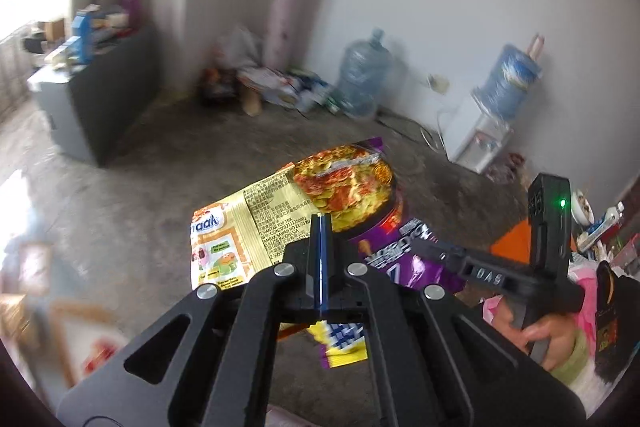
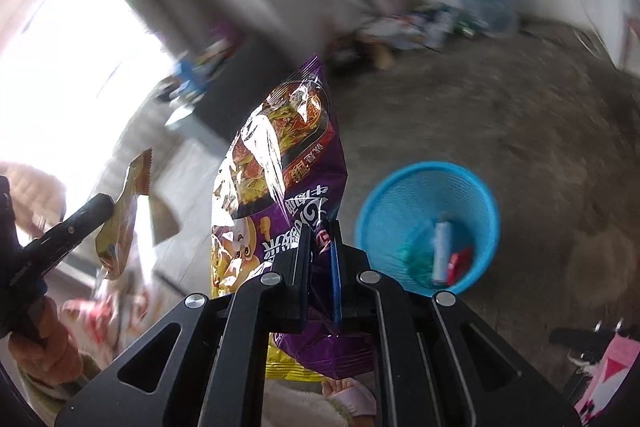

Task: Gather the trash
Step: 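Carry the purple bag and yellow wrapper to the wastebasket and open both tools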

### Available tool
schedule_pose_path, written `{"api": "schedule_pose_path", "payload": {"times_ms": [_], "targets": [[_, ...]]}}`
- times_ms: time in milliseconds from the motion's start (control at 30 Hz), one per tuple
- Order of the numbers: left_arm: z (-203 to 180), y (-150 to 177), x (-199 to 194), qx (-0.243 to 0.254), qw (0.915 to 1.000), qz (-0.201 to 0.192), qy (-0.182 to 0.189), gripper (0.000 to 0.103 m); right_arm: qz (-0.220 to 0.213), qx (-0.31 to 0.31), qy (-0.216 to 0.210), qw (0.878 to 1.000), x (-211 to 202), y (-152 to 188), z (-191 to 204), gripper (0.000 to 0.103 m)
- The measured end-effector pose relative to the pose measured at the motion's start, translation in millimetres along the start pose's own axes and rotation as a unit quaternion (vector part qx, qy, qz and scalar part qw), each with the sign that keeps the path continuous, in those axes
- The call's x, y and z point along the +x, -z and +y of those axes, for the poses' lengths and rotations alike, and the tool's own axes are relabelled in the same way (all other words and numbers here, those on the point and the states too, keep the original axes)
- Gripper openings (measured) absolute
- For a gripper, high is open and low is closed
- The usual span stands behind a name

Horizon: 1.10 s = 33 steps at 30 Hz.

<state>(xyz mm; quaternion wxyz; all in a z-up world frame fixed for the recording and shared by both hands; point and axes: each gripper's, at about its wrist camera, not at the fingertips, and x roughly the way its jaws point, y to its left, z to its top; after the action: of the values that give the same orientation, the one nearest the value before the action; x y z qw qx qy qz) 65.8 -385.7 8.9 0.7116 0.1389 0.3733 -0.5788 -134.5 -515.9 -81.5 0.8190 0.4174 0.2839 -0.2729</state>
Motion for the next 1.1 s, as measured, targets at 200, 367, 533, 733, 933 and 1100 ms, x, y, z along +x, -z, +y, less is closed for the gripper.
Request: {"api": "schedule_pose_path", "payload": {"times_ms": [200,367,533,733,933,1100], "targets": [[-16,-10,116,0.008,0.9966,0.075,0.034,0.000,0.017,0.095,0.042,0.994,63,-2,-67,0.009],[-18,6,208,0.008,0.9904,0.135,0.029,0.000,0.043,0.154,0.081,0.984,128,5,-125,0.013],[-8,31,285,-0.013,0.9760,0.217,0.019,0.019,0.097,0.198,0.131,0.967,197,27,-175,0.051],[6,31,278,-0.048,0.9785,0.199,0.022,0.021,0.058,0.238,0.156,0.957,189,40,-193,0.056],[14,9,242,-0.059,0.9846,0.163,0.024,0.022,0.004,0.196,0.163,0.967,167,17,-172,0.056],[18,-13,190,-0.043,0.9903,0.132,0.006,0.022,0.003,0.149,0.140,0.979,173,3,-143,0.056]]}}
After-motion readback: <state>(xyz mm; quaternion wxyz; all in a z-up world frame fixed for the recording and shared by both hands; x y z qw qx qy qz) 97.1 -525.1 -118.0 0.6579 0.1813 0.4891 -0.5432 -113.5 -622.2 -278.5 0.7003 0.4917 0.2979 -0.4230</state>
